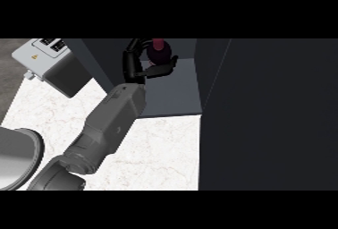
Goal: Pick up the wine, place it into the cabinet and close the cabinet
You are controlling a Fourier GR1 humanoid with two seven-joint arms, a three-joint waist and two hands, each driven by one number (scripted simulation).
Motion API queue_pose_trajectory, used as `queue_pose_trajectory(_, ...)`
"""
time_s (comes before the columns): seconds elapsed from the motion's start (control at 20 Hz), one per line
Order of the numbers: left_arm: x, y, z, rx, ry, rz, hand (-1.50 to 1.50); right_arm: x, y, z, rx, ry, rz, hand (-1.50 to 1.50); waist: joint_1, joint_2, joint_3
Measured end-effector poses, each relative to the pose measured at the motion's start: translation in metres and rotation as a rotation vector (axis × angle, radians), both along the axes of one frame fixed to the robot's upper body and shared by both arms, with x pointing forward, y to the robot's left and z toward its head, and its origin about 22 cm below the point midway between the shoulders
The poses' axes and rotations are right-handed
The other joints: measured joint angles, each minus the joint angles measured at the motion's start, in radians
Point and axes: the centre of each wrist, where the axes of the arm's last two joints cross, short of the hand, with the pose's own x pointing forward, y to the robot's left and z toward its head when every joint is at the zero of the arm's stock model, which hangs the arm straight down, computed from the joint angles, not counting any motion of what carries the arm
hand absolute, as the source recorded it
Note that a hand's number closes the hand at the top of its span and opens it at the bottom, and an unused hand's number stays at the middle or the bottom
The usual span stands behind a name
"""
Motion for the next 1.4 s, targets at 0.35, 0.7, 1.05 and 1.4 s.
queue_pose_trajectory(0.35,-0.002,0.002,-0.006,0.045,0.040,0.017,-1.50,0.000,0.002,0.000,0.006,-0.005,0.006,-1.50,-0.001,0.001,0.000)
queue_pose_trajectory(0.7,-0.005,0.007,-0.016,0.112,0.057,0.034,-1.50,0.002,0.002,0.003,0.003,-0.013,0.002,-1.50,-0.008,0.005,0.000)
queue_pose_trajectory(1.05,-0.007,0.008,-0.020,0.097,0.024,0.060,-1.50,0.002,0.003,0.004,0.001,-0.019,0.011,-1.50,-0.012,0.007,0.000)
queue_pose_trajectory(1.4,-0.008,0.009,-0.021,0.093,-0.006,0.033,-1.50,0.002,0.007,0.002,0.010,-0.019,0.024,-1.50,-0.013,0.007,0.000)
